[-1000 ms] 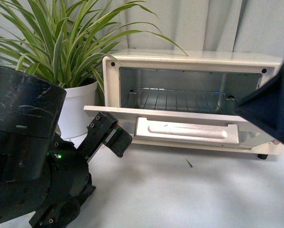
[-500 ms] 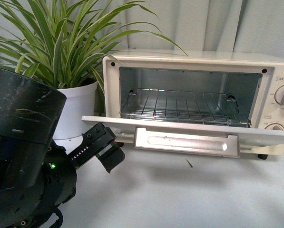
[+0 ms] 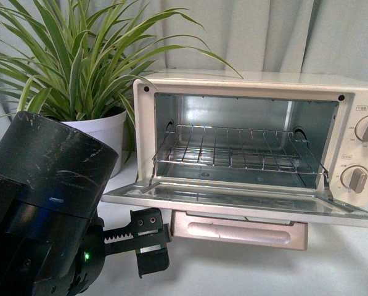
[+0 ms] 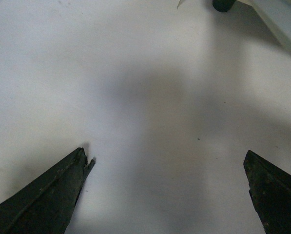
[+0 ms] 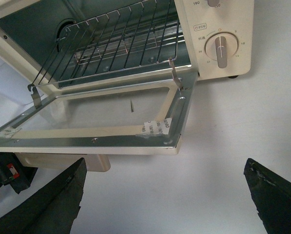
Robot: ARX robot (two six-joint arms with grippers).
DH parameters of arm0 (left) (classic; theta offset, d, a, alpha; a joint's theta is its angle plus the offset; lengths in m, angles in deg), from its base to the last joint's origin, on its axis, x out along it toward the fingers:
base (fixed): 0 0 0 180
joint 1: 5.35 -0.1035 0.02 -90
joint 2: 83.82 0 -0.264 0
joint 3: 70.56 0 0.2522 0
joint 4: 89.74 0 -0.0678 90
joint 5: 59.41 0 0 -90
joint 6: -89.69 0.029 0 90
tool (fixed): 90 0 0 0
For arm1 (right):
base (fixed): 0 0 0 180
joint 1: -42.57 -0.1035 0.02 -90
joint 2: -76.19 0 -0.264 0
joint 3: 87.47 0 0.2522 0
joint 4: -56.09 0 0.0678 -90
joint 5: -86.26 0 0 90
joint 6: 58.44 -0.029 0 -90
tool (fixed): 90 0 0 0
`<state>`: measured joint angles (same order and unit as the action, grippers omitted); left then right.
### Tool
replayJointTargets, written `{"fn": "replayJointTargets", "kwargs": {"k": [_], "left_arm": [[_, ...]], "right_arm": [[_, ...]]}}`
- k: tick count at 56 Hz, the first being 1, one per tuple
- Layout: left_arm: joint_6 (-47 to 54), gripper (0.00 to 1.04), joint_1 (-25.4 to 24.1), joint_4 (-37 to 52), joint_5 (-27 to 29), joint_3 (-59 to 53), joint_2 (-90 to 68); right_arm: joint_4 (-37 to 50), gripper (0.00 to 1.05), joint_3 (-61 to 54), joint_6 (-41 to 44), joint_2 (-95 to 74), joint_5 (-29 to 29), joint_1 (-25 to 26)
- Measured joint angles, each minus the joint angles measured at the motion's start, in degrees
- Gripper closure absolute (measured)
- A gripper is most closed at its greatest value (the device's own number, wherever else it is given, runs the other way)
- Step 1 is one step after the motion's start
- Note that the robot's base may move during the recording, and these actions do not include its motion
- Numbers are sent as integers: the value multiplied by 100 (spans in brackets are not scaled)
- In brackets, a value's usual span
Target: Open oven
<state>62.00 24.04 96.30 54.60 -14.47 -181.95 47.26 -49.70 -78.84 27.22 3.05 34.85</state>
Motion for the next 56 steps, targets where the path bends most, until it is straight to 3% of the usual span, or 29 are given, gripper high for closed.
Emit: {"fn": "replayJointTargets", "kwargs": {"k": [22, 56], "left_arm": [[2022, 7, 74, 205, 422, -173, -87], [2496, 7, 181, 382, 192, -1167, 903]], "right_arm": [[2, 9, -87, 20, -2, 0, -7], [-227, 9, -293, 400, 428, 107, 20]]}}
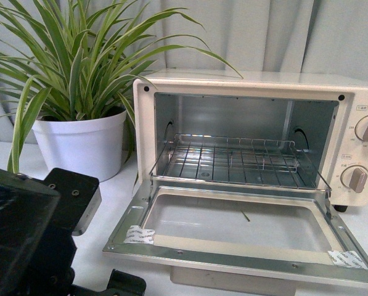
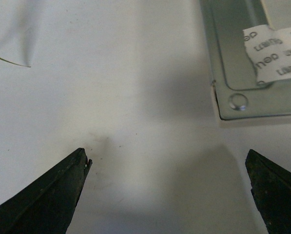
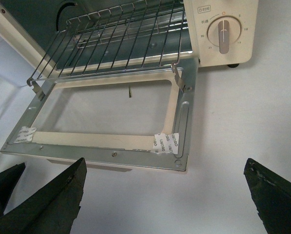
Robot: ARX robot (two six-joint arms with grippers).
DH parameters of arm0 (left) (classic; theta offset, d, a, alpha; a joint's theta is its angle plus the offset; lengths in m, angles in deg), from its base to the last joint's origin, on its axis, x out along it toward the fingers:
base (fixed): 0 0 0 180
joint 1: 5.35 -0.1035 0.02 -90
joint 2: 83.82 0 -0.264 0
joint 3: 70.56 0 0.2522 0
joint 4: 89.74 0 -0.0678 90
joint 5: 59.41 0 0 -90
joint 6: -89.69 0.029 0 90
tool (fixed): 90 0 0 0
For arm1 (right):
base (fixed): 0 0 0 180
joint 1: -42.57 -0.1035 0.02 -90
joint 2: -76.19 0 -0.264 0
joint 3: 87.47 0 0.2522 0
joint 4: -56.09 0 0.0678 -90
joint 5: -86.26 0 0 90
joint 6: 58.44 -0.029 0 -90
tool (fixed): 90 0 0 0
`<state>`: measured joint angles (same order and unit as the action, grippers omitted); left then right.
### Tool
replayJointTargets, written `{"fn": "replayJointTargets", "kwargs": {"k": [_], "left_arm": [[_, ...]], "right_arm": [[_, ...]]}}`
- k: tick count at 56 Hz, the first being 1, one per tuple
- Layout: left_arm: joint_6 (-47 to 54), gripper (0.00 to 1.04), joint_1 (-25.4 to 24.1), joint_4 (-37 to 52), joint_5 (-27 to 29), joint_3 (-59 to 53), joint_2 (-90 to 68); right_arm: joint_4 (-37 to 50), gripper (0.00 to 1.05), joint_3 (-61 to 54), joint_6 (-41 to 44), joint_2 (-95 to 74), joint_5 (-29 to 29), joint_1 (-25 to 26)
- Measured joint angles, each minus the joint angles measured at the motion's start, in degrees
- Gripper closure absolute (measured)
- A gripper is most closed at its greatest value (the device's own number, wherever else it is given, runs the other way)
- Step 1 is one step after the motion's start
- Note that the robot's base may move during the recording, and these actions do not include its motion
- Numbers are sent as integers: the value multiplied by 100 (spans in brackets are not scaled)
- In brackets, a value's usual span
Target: Open oven
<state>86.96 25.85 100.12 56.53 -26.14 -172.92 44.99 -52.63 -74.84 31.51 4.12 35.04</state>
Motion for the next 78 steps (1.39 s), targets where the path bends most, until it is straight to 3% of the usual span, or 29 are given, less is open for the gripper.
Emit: {"fn": "replayJointTargets", "kwargs": {"k": [23, 41, 48, 57, 65, 73, 75, 77, 78], "left_arm": [[-57, 7, 142, 98, -15, -975, 2317], [-391, 7, 79, -1303, 20, -1558, 4752], [-566, 7, 105, -2179, 378, -1781, 5965], [-651, 7, 319, -2789, 905, -1978, 7060], [-527, 7, -79, -2861, 861, -2094, 7464], [-503, 7, -83, -2861, 839, -2098, 7473], [-461, 7, -114, -2820, 774, -2118, 7497], [-234, 16, -308, -2339, 321, -2323, 7694], [-120, 21, -455, -2155, 11, -2452, 7831]], "right_arm": [[-767, 9, -682, 673, 1464, 85, -81], [-1812, 9, -1113, 702, 3272, 424, 332], [-1810, 9, -1132, 710, 3427, 682, 573], [-1676, 9, -1244, 737, 3512, 682, 533], [-1480, 9, -1384, 599, 3613, 796, 525], [-1475, 9, -1384, 573, 3620, 796, 525], [-1257, 12, -1469, 645, 3724, 446, 391], [-643, 21, -1740, 966, 3974, -540, 131], [-452, 25, -1858, 1126, 4124, -713, 168]]}}
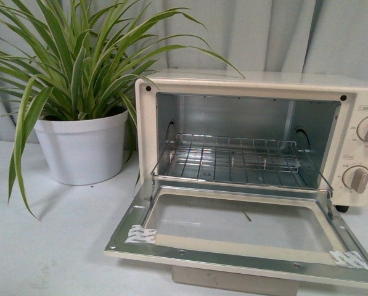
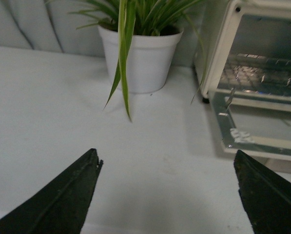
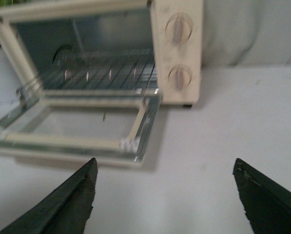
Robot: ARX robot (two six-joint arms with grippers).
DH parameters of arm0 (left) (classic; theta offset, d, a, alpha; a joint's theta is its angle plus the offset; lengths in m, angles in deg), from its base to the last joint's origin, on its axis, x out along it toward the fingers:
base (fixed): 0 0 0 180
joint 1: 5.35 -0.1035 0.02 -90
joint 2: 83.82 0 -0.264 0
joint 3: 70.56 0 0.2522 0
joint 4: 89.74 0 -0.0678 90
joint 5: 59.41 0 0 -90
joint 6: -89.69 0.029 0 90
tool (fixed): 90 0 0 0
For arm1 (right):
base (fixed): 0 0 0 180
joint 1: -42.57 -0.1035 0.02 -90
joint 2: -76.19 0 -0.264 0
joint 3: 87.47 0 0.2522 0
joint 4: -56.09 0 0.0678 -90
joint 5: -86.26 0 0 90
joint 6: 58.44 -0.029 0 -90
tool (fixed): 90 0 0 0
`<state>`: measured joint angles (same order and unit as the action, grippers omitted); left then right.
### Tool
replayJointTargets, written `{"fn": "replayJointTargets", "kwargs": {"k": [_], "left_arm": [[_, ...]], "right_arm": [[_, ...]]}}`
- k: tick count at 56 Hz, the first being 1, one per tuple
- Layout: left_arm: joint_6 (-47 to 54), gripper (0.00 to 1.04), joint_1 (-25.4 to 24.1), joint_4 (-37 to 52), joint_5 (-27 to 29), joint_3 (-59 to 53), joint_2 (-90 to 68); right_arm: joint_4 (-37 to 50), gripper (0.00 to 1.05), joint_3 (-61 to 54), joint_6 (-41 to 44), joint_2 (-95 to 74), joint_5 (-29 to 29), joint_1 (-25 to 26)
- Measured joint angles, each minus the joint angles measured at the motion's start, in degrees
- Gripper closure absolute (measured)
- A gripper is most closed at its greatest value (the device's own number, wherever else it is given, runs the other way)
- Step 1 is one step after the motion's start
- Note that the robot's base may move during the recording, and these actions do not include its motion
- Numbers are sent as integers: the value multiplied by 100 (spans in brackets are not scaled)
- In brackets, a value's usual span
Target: Open oven
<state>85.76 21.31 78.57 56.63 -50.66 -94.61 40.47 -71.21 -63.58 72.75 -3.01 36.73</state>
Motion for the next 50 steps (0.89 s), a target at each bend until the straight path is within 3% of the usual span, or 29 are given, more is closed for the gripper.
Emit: {"fn": "replayJointTargets", "kwargs": {"k": [6, 24, 28, 33, 50], "left_arm": [[214, 43, -627, 22, -640, -131, 367], [308, 100, -1696, -144, -1679, -337, 745], [330, 101, -2170, -192, -2350, -387, 872], [343, 101, -2599, -214, -2505, -540, 1036], [348, 101, -2634, -214, -2583, -540, 1058]], "right_arm": [[155, 48, -195, 348, 323, -122, 529], [155, 104, -210, 485, 323, -72, 570], [155, 104, -210, 494, 323, -72, 570], [155, 104, -210, 494, 323, -74, 570], [155, 104, -210, 494, 323, -72, 570]]}}
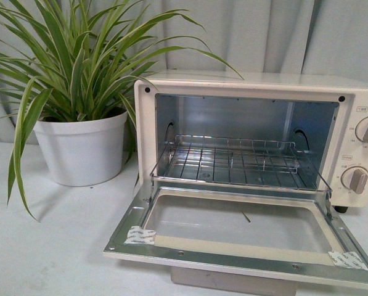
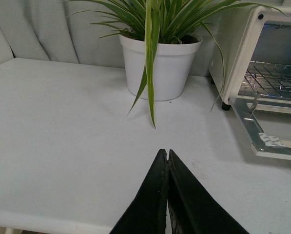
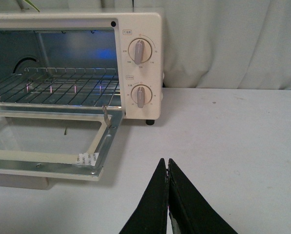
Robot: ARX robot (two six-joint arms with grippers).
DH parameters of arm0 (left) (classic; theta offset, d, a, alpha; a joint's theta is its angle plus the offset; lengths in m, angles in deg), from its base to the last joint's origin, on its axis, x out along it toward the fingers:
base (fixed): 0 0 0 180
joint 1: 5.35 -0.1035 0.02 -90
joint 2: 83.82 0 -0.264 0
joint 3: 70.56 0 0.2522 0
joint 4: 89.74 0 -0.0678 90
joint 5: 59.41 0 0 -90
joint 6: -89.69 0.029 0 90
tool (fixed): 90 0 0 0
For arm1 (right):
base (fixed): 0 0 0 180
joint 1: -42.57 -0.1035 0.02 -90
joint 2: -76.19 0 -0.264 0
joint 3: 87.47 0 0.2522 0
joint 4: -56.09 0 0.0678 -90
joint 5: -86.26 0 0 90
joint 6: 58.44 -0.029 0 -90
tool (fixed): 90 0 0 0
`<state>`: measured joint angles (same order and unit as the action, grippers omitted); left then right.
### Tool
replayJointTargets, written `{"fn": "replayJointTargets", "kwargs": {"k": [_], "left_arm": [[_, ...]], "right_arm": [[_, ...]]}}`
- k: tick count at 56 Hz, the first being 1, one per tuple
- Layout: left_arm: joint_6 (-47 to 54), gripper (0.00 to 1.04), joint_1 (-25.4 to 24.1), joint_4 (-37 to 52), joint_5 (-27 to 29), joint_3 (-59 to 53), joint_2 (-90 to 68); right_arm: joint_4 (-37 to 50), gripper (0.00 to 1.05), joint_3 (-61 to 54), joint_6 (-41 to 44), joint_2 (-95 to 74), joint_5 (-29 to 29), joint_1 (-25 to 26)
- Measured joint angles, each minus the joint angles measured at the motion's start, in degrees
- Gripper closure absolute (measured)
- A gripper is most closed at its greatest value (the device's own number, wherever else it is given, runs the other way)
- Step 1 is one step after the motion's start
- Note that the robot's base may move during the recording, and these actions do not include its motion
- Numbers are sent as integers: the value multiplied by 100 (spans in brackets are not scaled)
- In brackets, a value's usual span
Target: Open oven
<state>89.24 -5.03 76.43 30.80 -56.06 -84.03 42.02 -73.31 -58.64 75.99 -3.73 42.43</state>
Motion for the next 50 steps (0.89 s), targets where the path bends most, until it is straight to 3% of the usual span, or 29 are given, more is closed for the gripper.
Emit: {"fn": "replayJointTargets", "kwargs": {"k": [18, 39, 44, 50], "left_arm": [[0, 98, 0, 0, -2, 0, 0], [0, 28, -2, 0, 0, 0, 0], [2, 6, -4, 0, 0, 0, 0], [7, 7, -4, 0, 0, 0, 0]], "right_arm": [[0, 102, 0, 11, 0, -2, 0], [0, 31, 0, 9, 0, 0, 0], [0, 9, 0, 4, 0, 0, 0], [0, 10, 0, 4, 0, 0, 0]]}}
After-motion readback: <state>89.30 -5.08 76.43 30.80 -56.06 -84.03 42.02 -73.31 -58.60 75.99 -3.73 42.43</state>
